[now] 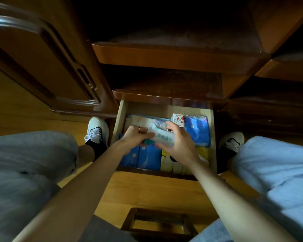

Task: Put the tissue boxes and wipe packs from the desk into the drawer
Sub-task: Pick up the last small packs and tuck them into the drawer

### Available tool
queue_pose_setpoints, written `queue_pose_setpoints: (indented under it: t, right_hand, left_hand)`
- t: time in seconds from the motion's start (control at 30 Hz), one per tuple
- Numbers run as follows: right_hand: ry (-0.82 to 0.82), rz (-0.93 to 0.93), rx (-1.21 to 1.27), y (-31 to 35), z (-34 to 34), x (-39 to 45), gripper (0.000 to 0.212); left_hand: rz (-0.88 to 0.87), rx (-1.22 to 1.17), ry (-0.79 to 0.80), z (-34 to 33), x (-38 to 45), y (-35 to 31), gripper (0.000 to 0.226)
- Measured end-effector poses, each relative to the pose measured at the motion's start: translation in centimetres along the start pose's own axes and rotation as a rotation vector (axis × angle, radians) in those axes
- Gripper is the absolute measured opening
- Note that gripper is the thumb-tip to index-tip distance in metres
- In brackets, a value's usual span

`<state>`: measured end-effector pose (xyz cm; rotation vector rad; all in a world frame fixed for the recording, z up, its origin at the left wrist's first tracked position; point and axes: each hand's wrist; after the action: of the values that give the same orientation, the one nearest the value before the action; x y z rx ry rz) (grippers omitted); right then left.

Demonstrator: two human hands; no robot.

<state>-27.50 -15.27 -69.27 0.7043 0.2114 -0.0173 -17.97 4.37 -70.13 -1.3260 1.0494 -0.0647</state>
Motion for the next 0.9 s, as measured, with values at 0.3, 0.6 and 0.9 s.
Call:
queue_pose_setpoints:
  t: [0.3, 0.6, 0.9]
  right_hand:
    - [0.226, -0.386, 0.809, 0.1, -0.5, 1.8, 0.017]
    - [0.005, -0.599, 0.669, 0.8, -3.0, 8.7, 0.030]
    - [0.187, -0.639, -0.210, 1.4, -5.8, 12.5, 0.035]
  left_hand:
    - [-0.091, -0.165, -0.150, 2.3, -2.0, 3.0, 0.028]
    - [-0.141, 0.271, -0.578, 4.7, -2.8, 2.9, 0.043]
    - [-0.117, 0.625, -0.627, 6.3, -3.0, 4.6, 0.038]
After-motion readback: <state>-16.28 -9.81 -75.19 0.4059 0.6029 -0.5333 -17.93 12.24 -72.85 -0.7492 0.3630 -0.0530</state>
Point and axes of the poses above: each hand's wrist, its own x-axis towards the middle knuckle, its own z-axis out of the back of the hand, y = z × x, and after that the axes turned 15 degrees about y, right-handed
